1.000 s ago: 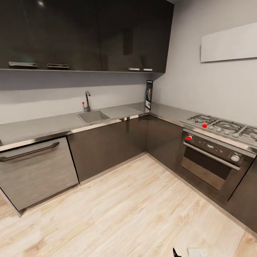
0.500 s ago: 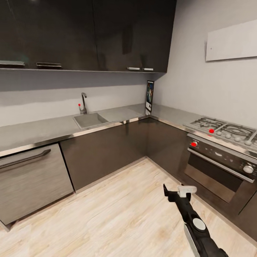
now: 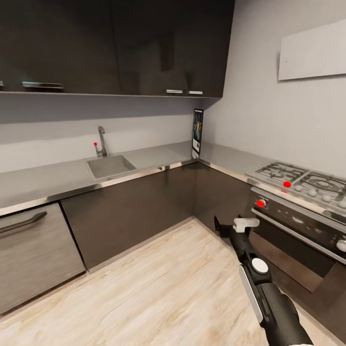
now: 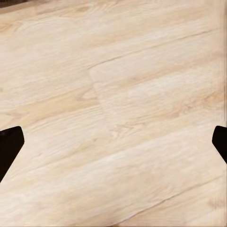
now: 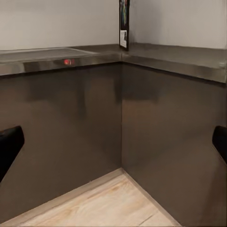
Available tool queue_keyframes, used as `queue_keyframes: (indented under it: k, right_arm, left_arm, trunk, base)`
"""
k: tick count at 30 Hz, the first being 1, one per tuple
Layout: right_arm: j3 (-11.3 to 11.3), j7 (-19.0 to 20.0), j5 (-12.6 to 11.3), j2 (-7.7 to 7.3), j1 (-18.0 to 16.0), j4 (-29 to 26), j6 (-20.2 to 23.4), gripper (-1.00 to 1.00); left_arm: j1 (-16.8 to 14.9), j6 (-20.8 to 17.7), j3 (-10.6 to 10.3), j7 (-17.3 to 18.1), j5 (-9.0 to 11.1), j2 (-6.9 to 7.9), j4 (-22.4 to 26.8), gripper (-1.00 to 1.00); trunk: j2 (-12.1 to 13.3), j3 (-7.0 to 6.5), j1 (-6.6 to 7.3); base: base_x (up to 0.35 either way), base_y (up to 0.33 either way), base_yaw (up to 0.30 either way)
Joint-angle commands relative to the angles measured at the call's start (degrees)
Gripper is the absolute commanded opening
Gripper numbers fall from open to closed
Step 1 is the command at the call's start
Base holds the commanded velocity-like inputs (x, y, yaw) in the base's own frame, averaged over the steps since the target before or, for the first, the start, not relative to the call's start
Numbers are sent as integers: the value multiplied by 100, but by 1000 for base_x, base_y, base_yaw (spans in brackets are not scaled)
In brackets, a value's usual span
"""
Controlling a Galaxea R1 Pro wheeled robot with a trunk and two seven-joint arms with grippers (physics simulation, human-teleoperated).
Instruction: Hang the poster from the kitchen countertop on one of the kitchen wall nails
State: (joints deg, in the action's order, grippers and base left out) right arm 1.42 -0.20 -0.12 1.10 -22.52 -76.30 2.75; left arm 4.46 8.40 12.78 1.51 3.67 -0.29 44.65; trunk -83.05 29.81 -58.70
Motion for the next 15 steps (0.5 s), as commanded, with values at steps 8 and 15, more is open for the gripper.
queue_keyframes:
  k: [8, 15]
  right_arm:
    - [31, -12, 0, 8, -23, -72, 13, 100]
    - [446, -39, 0, 182, -59, -213, 26, 100]
  left_arm:
    - [2, 4, 18, 16, 57, 5, -4, 100]
    - [2, 4, 23, 16, 63, 11, -8, 100]
  trunk:
    - [-3, 5, -3]
    - [-3, 5, -3]
  base:
    - [295, -190, 0]
    - [323, -56, 0]
